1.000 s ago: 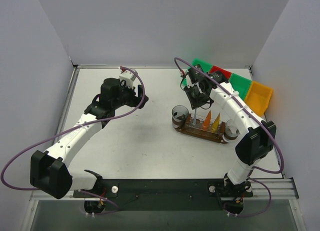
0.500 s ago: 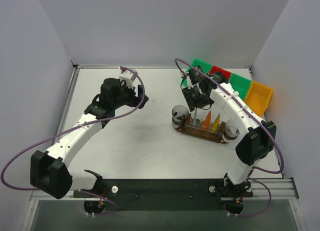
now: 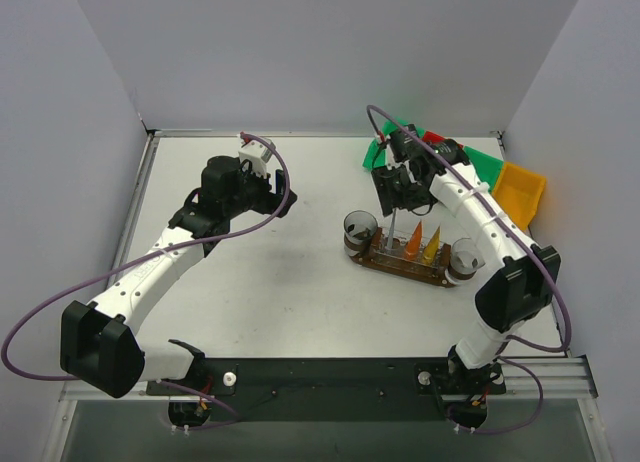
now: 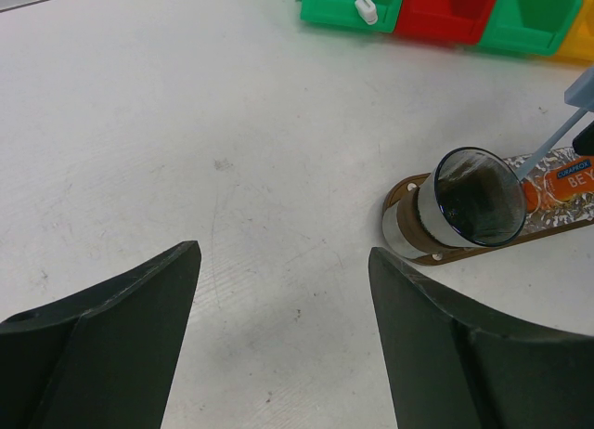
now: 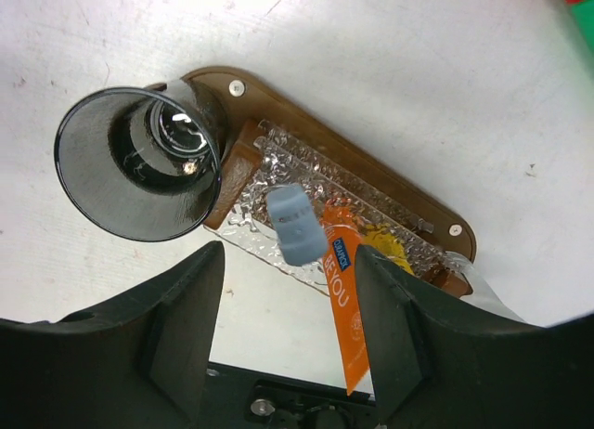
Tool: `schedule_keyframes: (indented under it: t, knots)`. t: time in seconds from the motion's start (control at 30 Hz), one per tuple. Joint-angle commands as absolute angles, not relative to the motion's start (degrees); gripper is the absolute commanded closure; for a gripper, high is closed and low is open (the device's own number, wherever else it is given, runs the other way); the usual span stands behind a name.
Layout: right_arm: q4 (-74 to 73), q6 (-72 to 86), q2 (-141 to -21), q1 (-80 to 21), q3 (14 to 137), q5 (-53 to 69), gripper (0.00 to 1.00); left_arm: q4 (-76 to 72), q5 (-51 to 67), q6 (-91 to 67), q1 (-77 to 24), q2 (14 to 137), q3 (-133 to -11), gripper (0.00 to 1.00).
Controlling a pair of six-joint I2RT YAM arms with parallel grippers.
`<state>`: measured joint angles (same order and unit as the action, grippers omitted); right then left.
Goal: Prepare toiletry sets of a toothbrush and toothpaste on the tray
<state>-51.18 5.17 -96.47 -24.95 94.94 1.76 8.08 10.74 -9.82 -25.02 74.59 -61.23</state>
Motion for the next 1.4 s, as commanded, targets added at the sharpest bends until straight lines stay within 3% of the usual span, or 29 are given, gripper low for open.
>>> schedule_keyframes:
  t: [0.0,0.33,0.67,0.97,1.37]
  knots:
    - [-49.93,8.17,-91.59,-23.38,98.79,1.85,0.46,6.06,10.81,-9.49,-24.61,73.39,-62.58,0.16]
    - [-42.63,15.55,-94.21,-17.94,101.69,3.51,0.48,10.89,10.99,-10.81,-22.94,76.81,-67.67,0.16]
    - [-33.14,19.51,-112.73,-15.38,110.55,7.37,0.60,14.85,11.78,-13.54,-17.76,79.72,-72.07,0.17]
    - [-31.99,20.57,-128.74,-13.10,122.42,6.33,0.61,16.08,9.76,-13.89,-13.80,79.72,-72.07,0.17]
    - [-29.88,23.99,-134.91,-10.37,124.28,6.41,0.61,16.08,9.75,-14.94,-12.04,83.05,-73.56,0.17]
